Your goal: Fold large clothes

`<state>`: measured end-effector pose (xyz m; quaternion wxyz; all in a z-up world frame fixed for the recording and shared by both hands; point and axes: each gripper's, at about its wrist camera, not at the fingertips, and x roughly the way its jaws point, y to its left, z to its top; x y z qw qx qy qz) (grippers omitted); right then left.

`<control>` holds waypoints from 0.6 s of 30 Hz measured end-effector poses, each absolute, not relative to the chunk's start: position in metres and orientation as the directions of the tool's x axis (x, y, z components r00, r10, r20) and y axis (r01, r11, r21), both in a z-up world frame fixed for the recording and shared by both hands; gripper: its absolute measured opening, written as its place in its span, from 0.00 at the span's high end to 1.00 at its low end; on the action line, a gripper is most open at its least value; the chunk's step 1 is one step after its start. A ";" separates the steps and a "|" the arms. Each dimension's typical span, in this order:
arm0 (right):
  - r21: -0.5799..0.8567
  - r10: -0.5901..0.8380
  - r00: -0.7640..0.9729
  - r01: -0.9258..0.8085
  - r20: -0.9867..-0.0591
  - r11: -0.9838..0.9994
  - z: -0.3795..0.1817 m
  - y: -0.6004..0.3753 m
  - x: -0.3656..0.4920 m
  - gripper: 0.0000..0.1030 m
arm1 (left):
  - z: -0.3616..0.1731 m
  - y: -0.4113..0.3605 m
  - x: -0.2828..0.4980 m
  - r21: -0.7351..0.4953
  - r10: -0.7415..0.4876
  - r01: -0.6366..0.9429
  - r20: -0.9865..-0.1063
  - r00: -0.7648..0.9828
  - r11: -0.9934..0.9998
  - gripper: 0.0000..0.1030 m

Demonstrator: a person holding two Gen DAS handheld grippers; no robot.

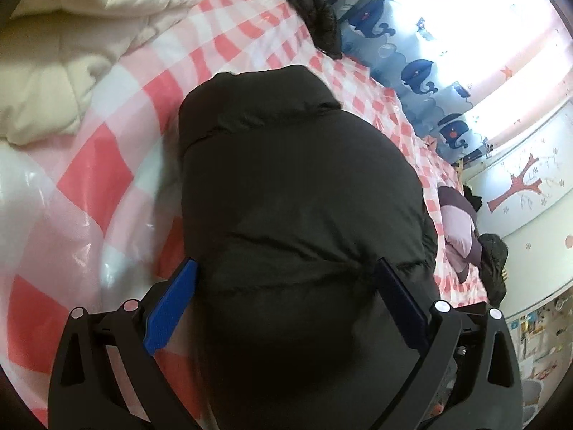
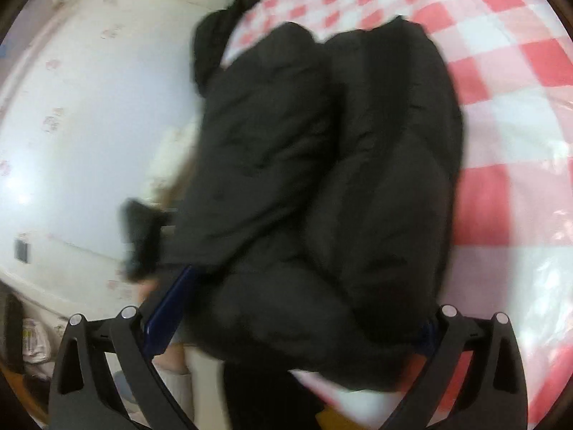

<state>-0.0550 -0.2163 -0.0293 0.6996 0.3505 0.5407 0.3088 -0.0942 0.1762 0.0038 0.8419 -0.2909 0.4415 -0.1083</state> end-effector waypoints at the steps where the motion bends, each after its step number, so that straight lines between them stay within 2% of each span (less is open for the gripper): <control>1: 0.827 0.814 0.227 -0.058 -0.535 0.559 -0.034 -0.219 -0.056 0.07 | 0.006 0.174 -0.096 -0.575 -0.434 -0.068 -0.686 0.584 0.816 0.08; 3: 0.827 0.818 0.233 -0.084 -0.526 0.556 -0.038 -0.219 -0.057 0.22 | 0.009 0.171 -0.097 -0.554 -0.420 -0.068 -0.700 0.578 0.830 0.08; 4: 0.833 0.825 0.233 -0.088 -0.515 0.546 -0.038 -0.220 -0.059 0.43 | 0.010 0.170 -0.099 -0.548 -0.416 -0.067 -0.703 0.576 0.834 0.08; 5: 0.838 0.830 0.237 -0.098 -0.505 0.538 -0.039 -0.220 -0.059 0.53 | 0.011 0.171 -0.101 -0.552 -0.418 -0.068 -0.701 0.577 0.831 0.08; 7: 0.842 0.842 0.255 -0.146 -0.475 0.520 -0.024 -0.217 -0.068 0.62 | 0.014 0.174 -0.101 -0.556 -0.416 -0.078 -0.700 0.580 0.827 0.08; 13: 0.918 0.919 0.275 -0.198 -0.284 0.343 0.016 -0.210 -0.107 0.72 | 0.024 0.177 -0.109 -0.557 -0.416 -0.060 -0.683 0.600 0.828 0.08; 15: 0.917 0.909 0.269 -0.157 -0.317 0.366 -0.005 -0.212 -0.121 0.73 | 0.019 0.167 -0.105 -0.529 -0.413 -0.038 -0.704 0.578 0.848 0.08; 17: 0.900 0.877 0.242 -0.032 -0.414 0.434 -0.060 -0.219 -0.116 0.73 | 0.012 0.154 -0.103 -0.500 -0.409 -0.015 -0.726 0.553 0.866 0.08; 18: 0.901 0.878 0.222 0.011 -0.425 0.433 -0.081 -0.219 -0.114 0.73 | 0.010 0.144 -0.102 -0.464 -0.391 0.003 -0.742 0.544 0.886 0.08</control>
